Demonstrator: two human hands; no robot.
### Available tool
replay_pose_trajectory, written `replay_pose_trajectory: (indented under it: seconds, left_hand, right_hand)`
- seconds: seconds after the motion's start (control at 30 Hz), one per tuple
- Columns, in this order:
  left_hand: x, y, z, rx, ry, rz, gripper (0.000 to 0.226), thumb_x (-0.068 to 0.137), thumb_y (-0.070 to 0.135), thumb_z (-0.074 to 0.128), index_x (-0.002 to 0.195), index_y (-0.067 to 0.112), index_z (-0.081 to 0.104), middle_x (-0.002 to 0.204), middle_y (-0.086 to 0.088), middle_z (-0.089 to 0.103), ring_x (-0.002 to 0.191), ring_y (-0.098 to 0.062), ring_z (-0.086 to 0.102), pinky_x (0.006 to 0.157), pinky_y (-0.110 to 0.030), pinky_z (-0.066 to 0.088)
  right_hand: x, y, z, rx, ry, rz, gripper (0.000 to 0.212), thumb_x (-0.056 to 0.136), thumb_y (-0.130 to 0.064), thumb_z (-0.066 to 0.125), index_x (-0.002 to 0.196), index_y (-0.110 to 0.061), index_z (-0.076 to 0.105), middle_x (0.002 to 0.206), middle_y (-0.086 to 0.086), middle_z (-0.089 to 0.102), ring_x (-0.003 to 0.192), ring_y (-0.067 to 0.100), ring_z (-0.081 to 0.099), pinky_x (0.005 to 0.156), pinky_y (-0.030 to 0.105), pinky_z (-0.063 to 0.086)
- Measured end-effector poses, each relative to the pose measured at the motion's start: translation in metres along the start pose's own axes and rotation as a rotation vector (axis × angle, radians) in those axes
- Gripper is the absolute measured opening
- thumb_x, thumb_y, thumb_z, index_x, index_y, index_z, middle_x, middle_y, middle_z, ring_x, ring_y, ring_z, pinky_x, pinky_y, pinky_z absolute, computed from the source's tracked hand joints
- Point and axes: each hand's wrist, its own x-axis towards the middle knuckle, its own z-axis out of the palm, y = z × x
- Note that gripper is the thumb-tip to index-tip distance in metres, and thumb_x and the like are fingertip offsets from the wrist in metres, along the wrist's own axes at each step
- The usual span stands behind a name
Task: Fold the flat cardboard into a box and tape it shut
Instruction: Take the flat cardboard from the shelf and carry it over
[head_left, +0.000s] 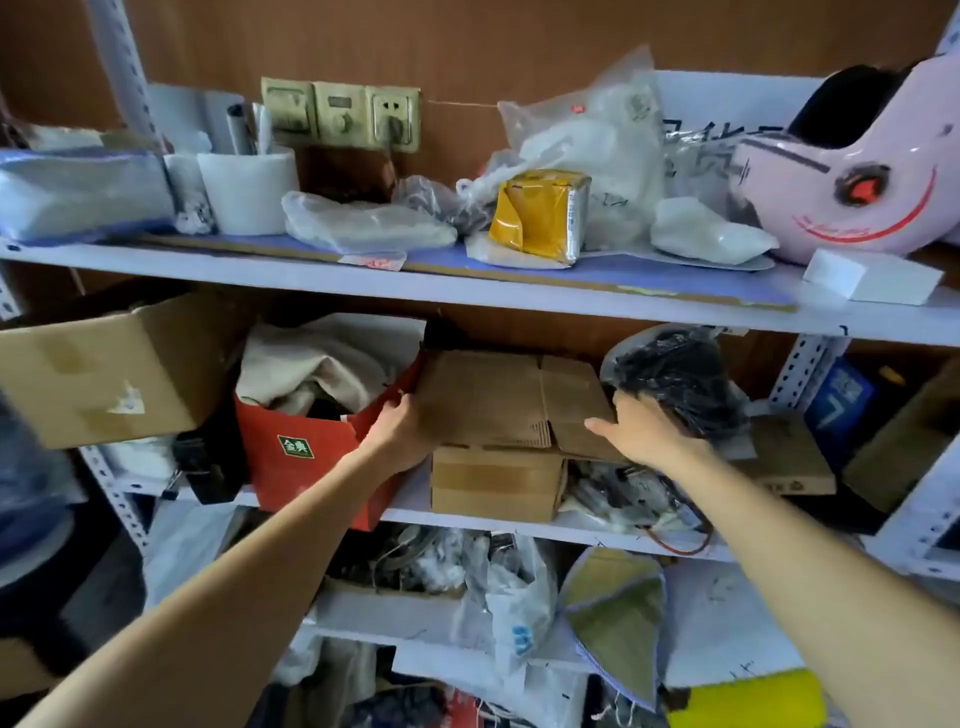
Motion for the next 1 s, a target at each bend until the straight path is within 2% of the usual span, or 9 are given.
replay_pose_trajectory:
  seconds: [0.17,0.3,0.43,0.57,0.63,0.73,0.8,0.9,1.0]
  left_hand:
    - [0.011,-0.008,0.011,-0.165,0.075,-0.027,0.046,0.081,0.019,0.071,0.118,0.000,0.051,0.117,-0.022,0.062,0.109,-0.038,0.058,0.079,-0.030,0.041]
    - [0.014,-0.014,0.019,-0.241,0.103,-0.035,0.068,0.075,0.024,0.079,0.130,0.004,0.043,0.123,-0.016,0.059,0.112,-0.033,0.055,0.078,-0.024,0.037]
    - [0.015,-0.012,0.016,-0.311,0.063,-0.092,0.095,0.062,0.021,0.088,0.138,0.005,0.034,0.130,-0.014,0.054,0.117,-0.030,0.052,0.090,-0.030,0.044]
    - [0.013,0.004,0.017,-0.247,-0.006,-0.023,0.110,0.055,0.021,0.091,0.145,0.007,0.029,0.138,-0.014,0.047,0.126,-0.030,0.046,0.102,-0.035,0.041]
    - [0.012,0.018,0.024,-0.287,-0.041,0.019,0.106,0.055,0.020,0.091,0.143,0.012,0.033,0.129,-0.014,0.053,0.117,-0.029,0.052,0.096,-0.035,0.046]
    - [0.010,0.045,0.038,-0.434,-0.037,0.065,0.080,0.062,0.030,0.088,0.127,0.018,0.043,0.113,-0.008,0.062,0.098,-0.025,0.061,0.081,-0.038,0.054]
    - [0.009,0.067,0.051,-0.486,-0.029,0.068,0.068,0.066,0.037,0.084,0.118,0.020,0.044,0.106,-0.005,0.063,0.095,-0.025,0.063,0.081,-0.040,0.055]
    - [0.005,0.102,0.078,-0.507,-0.027,0.123,0.057,0.068,0.031,0.084,0.107,0.020,0.045,0.100,-0.003,0.063,0.094,-0.026,0.062,0.079,-0.037,0.052]
    - [0.001,0.135,0.110,-0.494,-0.099,0.204,0.058,0.068,0.025,0.083,0.112,0.020,0.047,0.100,-0.002,0.061,0.091,-0.025,0.060,0.077,-0.037,0.051]
  right_hand:
    - [0.011,0.004,0.019,0.110,-0.010,0.080,0.089,0.089,-0.053,0.056,0.151,-0.004,0.016,0.155,0.021,0.022,0.141,0.036,0.027,0.113,0.049,0.030]
    - [0.017,0.003,0.026,0.216,0.008,0.081,0.096,0.085,-0.047,0.066,0.149,0.002,0.014,0.152,0.023,0.029,0.138,0.036,0.034,0.110,0.047,0.035]
    - [0.022,0.011,0.019,0.385,0.081,0.173,0.109,0.071,-0.034,0.082,0.149,0.000,0.014,0.150,0.022,0.034,0.135,0.035,0.039,0.106,0.043,0.039]
    - [0.015,0.024,0.003,0.432,0.126,0.255,0.120,0.064,-0.025,0.088,0.152,-0.006,0.010,0.153,0.018,0.032,0.136,0.035,0.037,0.105,0.044,0.038]
    - [0.005,0.038,-0.009,0.407,0.151,0.293,0.122,0.061,-0.025,0.090,0.152,-0.007,0.010,0.153,0.018,0.030,0.136,0.035,0.036,0.104,0.044,0.038]
    - [-0.015,0.066,-0.024,0.408,0.165,0.351,0.126,0.058,-0.023,0.091,0.152,-0.007,0.009,0.153,0.018,0.029,0.137,0.035,0.034,0.106,0.044,0.036]
    - [-0.034,0.089,-0.033,0.450,0.163,0.405,0.125,0.057,-0.019,0.092,0.151,-0.006,0.011,0.150,0.017,0.034,0.136,0.034,0.036,0.108,0.045,0.034]
    - [-0.066,0.125,-0.041,0.460,0.223,0.452,0.111,0.051,-0.019,0.095,0.141,-0.006,0.030,0.139,0.015,0.047,0.126,0.031,0.046,0.105,0.043,0.039]
    - [-0.100,0.159,-0.048,0.463,0.288,0.515,0.113,0.052,-0.019,0.095,0.142,-0.006,0.027,0.142,0.015,0.045,0.128,0.031,0.046,0.104,0.044,0.040]
